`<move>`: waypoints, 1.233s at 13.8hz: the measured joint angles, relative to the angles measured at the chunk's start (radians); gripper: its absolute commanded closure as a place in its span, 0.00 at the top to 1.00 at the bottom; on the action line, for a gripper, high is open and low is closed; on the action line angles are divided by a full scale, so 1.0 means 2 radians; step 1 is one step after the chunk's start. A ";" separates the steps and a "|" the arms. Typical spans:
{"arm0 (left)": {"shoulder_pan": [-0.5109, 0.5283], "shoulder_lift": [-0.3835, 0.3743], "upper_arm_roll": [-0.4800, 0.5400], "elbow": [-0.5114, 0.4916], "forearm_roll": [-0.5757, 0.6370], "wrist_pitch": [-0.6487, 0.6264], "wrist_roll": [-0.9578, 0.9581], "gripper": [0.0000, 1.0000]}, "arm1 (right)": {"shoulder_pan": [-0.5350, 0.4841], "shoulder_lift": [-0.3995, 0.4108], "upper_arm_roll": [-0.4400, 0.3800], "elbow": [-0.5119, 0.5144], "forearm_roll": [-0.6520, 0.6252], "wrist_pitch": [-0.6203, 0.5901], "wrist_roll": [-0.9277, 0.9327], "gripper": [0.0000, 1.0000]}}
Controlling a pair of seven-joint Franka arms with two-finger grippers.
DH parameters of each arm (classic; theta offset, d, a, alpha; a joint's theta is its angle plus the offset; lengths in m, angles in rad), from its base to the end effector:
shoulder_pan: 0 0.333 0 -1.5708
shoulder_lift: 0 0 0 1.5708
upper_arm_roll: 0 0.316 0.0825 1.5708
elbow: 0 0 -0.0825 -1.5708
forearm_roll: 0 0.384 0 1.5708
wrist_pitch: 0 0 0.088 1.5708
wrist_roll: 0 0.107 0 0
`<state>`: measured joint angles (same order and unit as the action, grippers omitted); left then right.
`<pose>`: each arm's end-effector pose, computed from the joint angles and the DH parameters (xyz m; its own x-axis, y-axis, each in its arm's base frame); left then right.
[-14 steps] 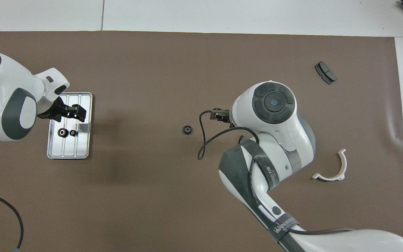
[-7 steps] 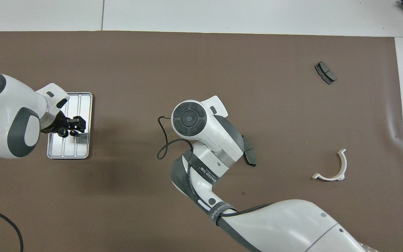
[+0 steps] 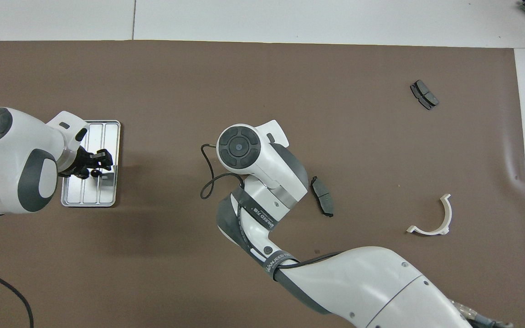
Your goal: Place bearing gear from tray to pile
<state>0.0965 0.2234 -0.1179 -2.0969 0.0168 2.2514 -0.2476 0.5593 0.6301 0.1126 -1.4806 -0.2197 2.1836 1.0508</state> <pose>0.5681 -0.0106 0.3097 0.9742 0.2151 -0.0684 0.2154 -0.9765 -0.0031 0.5777 0.4309 0.3152 0.9504 -0.2769 0.1419 -0.2795 -0.9602 -0.0019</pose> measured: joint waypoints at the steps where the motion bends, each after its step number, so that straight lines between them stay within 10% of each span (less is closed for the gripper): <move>1: 0.000 0.000 0.000 -0.005 0.000 0.002 -0.002 0.51 | 0.000 0.001 0.003 -0.001 0.000 0.000 0.000 0.99; 10: 0.006 -0.002 0.000 -0.011 0.000 0.005 -0.005 0.22 | 0.001 0.005 0.013 -0.027 0.000 0.030 0.000 0.77; 15: 0.007 -0.002 0.000 -0.011 0.000 0.006 -0.005 0.08 | 0.001 0.005 0.013 -0.028 0.000 0.030 0.000 0.08; 17: 0.007 -0.002 0.000 -0.008 0.000 0.009 -0.005 0.08 | 0.001 0.004 0.013 -0.029 0.000 0.029 0.000 0.00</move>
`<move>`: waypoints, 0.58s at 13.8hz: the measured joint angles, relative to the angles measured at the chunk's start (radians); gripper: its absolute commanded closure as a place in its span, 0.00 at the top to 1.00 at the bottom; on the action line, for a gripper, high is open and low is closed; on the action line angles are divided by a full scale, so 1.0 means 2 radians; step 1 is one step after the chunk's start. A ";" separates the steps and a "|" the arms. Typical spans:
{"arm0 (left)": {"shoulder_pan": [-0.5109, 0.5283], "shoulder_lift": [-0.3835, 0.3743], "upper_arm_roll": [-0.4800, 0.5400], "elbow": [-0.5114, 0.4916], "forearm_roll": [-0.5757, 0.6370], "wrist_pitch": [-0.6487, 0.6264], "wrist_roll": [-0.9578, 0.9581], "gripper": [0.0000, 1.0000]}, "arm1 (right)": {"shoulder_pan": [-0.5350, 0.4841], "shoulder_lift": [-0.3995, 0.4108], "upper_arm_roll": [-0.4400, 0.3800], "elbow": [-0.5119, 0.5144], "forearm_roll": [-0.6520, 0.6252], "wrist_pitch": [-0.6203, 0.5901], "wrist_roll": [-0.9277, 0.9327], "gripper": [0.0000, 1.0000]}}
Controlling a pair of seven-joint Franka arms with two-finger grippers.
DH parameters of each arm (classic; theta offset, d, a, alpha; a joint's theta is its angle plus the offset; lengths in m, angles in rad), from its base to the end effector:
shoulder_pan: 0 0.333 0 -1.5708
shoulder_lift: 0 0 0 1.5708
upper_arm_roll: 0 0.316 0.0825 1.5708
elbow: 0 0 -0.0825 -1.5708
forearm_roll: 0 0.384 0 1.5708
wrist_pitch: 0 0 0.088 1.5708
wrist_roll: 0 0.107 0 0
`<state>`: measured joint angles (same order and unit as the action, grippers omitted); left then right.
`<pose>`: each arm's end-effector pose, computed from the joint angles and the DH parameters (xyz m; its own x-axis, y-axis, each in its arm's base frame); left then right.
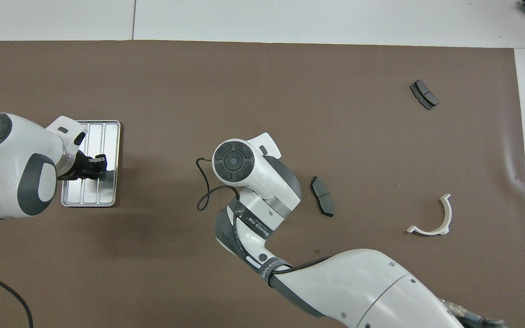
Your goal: Place bearing gear from tray to pile
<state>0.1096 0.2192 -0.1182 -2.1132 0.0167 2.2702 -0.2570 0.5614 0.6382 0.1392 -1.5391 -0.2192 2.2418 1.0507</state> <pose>0.5653 -0.0035 0.3068 0.9696 0.2366 -0.0619 0.2369 -0.9715 -0.0023 0.5585 0.4422 0.2890 0.9619 -0.2461 0.1187 -0.2467 -0.9690 -0.0102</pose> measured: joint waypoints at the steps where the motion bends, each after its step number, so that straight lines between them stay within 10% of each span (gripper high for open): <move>1: 0.000 0.000 -0.001 0.007 0.000 0.001 0.000 0.08 | 0.000 0.000 0.000 0.000 0.000 0.000 0.000 0.00; 8: -0.078 0.012 -0.010 0.073 0.000 -0.004 -0.098 0.08 | -0.028 -0.010 -0.002 0.003 0.000 0.000 -0.033 0.00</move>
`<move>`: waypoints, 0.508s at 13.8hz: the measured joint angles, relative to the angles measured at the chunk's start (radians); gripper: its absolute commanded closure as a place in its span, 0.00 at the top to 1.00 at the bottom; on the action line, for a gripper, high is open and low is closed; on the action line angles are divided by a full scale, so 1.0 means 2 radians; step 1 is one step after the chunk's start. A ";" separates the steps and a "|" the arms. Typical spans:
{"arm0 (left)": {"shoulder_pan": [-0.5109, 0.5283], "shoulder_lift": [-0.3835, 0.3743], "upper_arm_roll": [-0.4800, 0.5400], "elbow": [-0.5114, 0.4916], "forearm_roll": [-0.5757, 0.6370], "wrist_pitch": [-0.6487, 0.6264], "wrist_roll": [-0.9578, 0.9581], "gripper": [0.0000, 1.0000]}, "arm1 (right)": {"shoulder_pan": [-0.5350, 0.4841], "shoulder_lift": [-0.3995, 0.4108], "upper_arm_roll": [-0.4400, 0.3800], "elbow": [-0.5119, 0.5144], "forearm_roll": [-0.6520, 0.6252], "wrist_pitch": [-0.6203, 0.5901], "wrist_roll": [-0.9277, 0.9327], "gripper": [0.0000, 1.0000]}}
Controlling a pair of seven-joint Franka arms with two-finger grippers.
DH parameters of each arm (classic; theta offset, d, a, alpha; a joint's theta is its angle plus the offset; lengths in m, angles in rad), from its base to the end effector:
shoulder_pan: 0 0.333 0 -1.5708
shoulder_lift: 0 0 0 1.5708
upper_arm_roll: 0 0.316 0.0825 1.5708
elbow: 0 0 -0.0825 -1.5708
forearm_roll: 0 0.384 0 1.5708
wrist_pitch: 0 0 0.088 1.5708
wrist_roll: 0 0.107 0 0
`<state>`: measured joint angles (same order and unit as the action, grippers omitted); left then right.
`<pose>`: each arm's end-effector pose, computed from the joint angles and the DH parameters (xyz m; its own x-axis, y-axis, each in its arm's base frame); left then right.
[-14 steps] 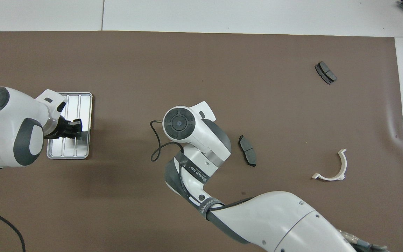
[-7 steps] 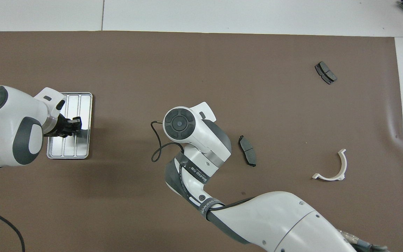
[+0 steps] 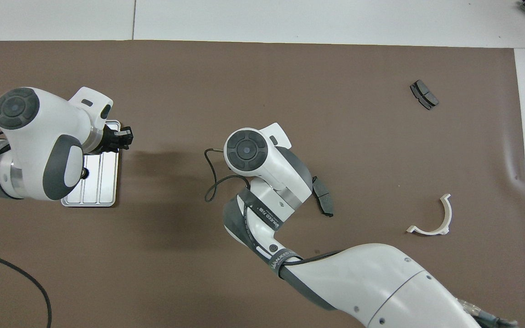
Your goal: Place bearing gear from tray to pile
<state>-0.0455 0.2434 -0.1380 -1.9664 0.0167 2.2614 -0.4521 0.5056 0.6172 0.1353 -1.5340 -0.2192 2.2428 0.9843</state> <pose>0.5975 -0.1072 0.3560 0.9646 0.2608 0.0400 0.2592 -0.9649 0.0414 0.5855 0.4094 0.3061 0.9606 -0.2403 0.1398 -0.2400 -0.9706 -0.0195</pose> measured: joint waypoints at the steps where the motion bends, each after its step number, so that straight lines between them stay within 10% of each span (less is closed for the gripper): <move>1: -0.021 0.002 -0.001 0.001 0.000 0.000 -0.022 0.08 | -0.013 -0.006 0.000 0.000 0.000 0.000 -0.014 0.00; 7: -0.154 0.011 -0.003 0.021 0.000 0.000 -0.144 0.08 | -0.089 -0.017 0.003 -0.005 0.011 0.000 -0.131 0.00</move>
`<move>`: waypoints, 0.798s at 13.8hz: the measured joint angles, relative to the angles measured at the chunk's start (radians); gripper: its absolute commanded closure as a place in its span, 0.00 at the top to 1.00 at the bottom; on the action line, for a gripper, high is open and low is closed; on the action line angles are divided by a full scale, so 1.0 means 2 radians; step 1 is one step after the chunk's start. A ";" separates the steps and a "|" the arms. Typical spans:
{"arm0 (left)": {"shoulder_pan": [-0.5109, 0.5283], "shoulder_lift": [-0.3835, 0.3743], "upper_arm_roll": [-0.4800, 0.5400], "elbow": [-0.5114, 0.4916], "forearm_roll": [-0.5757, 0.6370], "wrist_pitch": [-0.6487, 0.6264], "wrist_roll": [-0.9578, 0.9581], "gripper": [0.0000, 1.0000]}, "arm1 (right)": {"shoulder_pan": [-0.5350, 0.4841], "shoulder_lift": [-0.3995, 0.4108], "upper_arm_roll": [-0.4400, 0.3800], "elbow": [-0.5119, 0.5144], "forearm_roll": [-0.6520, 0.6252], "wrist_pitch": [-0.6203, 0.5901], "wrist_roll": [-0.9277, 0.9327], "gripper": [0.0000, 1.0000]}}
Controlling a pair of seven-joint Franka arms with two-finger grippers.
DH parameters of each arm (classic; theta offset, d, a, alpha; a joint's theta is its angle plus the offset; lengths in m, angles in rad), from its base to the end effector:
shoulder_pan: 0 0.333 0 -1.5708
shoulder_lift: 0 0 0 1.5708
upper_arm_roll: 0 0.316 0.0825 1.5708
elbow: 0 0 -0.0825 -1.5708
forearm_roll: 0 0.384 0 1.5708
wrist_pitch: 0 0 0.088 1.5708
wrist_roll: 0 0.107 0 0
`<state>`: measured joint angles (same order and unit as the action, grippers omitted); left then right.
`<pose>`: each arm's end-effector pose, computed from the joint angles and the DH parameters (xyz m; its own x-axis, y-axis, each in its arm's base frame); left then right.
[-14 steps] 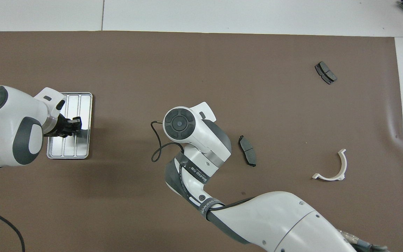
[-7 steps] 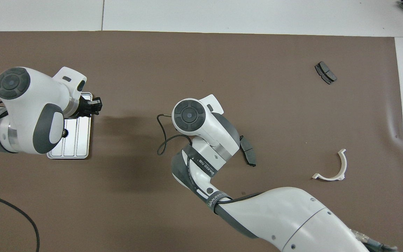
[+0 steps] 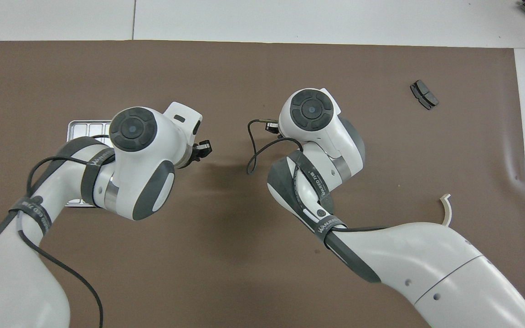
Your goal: Place bearing gear from tray to pile
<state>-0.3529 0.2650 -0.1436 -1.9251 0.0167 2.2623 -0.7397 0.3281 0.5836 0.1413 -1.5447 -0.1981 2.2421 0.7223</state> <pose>0.5459 -0.2905 0.3618 0.9704 0.2382 0.0393 0.2352 -0.9695 0.0682 0.6448 0.3028 0.3251 0.9752 -0.1648 0.1478 -0.1653 -0.9862 -0.0091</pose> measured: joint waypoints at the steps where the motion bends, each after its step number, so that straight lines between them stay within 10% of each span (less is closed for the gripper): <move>1: -0.018 0.008 0.000 0.008 0.000 0.000 -0.012 0.12 | -0.013 0.000 0.000 -0.002 0.000 0.000 -0.022 0.00; 6: -0.055 0.034 0.000 0.019 0.000 0.009 -0.019 0.69 | -0.093 0.000 0.001 -0.017 0.003 0.000 -0.135 0.00; 11: -0.060 0.034 0.004 0.023 0.000 0.010 -0.019 0.69 | -0.164 0.000 0.001 -0.028 0.028 0.000 -0.242 0.00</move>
<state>-0.4723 0.3337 -0.1352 -1.8795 0.0167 2.2823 -0.7784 0.0005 0.5839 0.1440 -1.6002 -0.1411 2.2424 0.2381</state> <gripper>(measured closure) 0.300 0.652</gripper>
